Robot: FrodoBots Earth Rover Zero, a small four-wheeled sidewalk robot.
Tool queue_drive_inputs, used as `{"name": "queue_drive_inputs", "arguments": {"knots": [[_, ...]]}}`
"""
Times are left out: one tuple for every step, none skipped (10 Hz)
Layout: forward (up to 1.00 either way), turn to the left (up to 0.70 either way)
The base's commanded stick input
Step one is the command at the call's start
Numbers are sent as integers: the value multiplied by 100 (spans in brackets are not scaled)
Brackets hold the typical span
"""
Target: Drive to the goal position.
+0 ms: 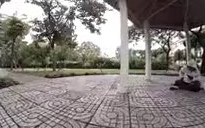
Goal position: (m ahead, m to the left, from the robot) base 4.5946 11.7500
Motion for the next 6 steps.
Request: {"name": "queue_drive_inputs", "arguments": {"knots": [[70, 4], [70, 27], [70, 27], [70, 27], [70, 27], [70, 27]]}}
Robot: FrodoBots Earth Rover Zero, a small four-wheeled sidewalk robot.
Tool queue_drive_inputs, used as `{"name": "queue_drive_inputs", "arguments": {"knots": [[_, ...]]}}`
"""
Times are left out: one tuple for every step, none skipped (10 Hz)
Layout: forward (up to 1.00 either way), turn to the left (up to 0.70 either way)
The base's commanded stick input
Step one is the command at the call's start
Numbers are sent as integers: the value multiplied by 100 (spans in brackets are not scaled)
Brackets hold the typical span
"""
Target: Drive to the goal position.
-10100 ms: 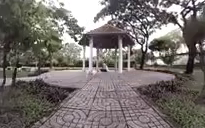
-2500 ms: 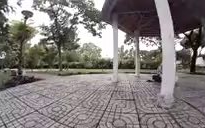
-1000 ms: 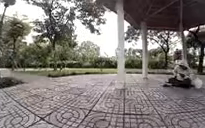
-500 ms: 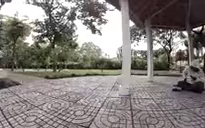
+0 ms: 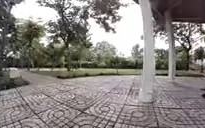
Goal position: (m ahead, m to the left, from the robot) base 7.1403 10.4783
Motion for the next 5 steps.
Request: {"name": "queue_drive_inputs", "arguments": {"knots": [[70, 11], [70, 0], [70, 0], [70, 0], [70, 0]]}}
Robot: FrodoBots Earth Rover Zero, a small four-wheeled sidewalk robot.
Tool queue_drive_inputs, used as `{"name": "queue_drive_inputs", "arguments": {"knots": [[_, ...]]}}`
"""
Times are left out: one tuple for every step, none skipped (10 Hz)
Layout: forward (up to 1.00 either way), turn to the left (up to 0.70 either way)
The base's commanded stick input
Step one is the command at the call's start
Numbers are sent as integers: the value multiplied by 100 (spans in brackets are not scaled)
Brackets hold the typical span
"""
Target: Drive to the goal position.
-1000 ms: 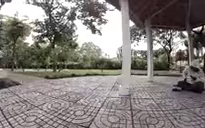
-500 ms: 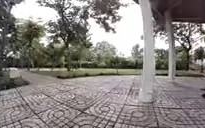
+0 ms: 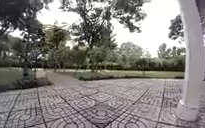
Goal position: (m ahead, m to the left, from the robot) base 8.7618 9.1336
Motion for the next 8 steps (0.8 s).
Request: {"name": "queue_drive_inputs", "arguments": {"knots": [[70, 0], [70, 0], [70, 0], [70, 0], [70, 0], [70, 0], [70, 0], [70, 0]]}}
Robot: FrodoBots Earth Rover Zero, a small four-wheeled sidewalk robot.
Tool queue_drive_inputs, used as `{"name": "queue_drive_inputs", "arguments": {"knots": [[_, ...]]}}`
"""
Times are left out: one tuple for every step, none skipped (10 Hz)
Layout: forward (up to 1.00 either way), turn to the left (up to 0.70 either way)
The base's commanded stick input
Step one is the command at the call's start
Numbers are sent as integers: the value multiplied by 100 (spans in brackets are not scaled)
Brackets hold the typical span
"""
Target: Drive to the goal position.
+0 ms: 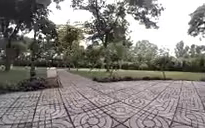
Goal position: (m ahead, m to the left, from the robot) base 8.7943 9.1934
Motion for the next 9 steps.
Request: {"name": "queue_drive_inputs", "arguments": {"knots": [[70, -7], [70, -27], [70, -13], [70, 0], [70, 0], [70, 0], [70, 0], [70, 0], [70, 0]]}}
